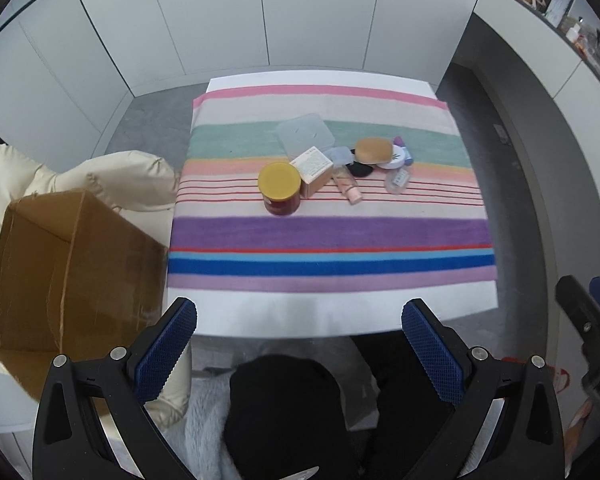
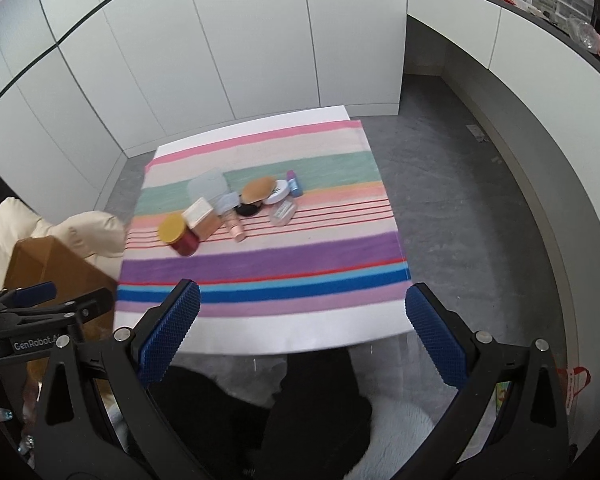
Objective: Organize objects
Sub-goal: 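Reach the left tool to the yellow-lidded jar while the right tool reaches the clear oval case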
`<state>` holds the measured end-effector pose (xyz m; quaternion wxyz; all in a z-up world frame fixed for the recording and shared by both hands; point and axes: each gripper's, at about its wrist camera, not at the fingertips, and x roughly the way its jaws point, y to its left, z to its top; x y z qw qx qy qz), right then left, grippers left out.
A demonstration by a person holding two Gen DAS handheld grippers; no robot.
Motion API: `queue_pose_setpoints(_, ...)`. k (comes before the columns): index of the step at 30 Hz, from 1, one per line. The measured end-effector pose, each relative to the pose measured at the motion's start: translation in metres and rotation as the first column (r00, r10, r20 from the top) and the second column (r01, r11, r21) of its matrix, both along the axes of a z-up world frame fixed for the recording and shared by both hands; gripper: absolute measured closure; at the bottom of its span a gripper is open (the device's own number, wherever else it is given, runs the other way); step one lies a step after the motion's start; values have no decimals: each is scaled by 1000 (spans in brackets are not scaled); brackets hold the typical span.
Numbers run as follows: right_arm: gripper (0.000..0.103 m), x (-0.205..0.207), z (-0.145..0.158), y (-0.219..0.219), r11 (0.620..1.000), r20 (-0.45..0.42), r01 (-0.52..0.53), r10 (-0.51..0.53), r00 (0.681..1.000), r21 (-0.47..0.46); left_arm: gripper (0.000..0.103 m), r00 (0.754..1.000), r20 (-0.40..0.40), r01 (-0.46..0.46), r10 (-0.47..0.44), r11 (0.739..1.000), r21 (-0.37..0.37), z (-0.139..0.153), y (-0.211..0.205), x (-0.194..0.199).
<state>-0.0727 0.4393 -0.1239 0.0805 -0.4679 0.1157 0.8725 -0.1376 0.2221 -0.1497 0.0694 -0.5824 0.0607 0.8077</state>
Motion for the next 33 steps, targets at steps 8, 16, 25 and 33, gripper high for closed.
queue_pose_setpoints(8,0,-42,-52,29,992,-65,-34,26,998,-123,0,999,-28,-23,22,999,-28,-59,1,-54)
queue_pose_setpoints(16,0,-112,-122,32,995,1,-87,87,996,38,1,999,-42,9,-10,1000,-16,-130,6,-114)
queue_pose_setpoints(25,0,-189,-206,8,924,31,-357,356,934,140,1,1000,16,-9,10,1000,-23,-188,-1,-144)
queue_pose_setpoints(33,25,-216,-243,-11,826,48,-532,534,844,187,1,1000,-1,5,-5,1000,-1,-204,-5,-157)
